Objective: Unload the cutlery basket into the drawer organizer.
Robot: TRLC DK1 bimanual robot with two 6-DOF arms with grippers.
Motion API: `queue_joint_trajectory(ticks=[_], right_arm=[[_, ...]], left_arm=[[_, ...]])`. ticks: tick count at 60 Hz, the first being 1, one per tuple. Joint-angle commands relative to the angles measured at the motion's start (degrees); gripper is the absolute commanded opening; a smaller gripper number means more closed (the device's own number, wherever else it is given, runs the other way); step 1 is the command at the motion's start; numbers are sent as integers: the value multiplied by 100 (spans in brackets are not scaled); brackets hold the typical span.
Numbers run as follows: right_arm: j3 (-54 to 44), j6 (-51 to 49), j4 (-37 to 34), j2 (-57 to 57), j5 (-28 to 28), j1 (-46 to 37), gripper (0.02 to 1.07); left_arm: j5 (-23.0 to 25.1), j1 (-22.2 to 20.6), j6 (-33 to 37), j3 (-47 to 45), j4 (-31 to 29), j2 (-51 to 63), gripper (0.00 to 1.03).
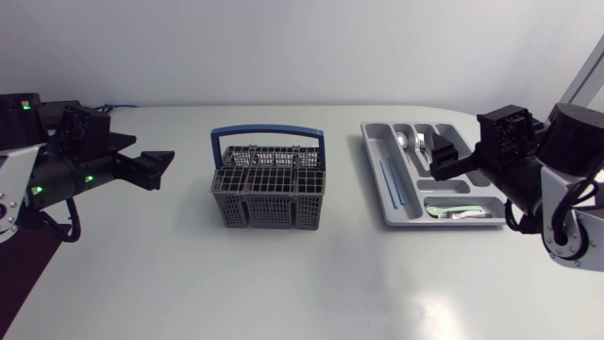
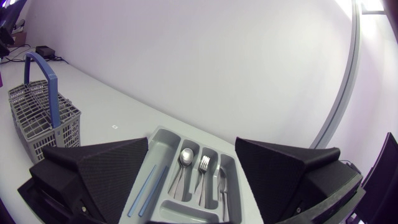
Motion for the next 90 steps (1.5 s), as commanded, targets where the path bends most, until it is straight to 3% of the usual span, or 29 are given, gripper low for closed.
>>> queue_joint_trajectory(ticks=[1,28,90], right_arm=[[-247,161,90,-253,43,-87,103],[-1109,169,635,-1439,535,-544,103],[-2752,-358,354,-4515,553,-773,103]], left_arm=[[-5,149,-218,-208,108,-229,100],[-181,324,-403,-753,196,-1424,100],[-603,298,-974,-1808,-33,-3806,100]])
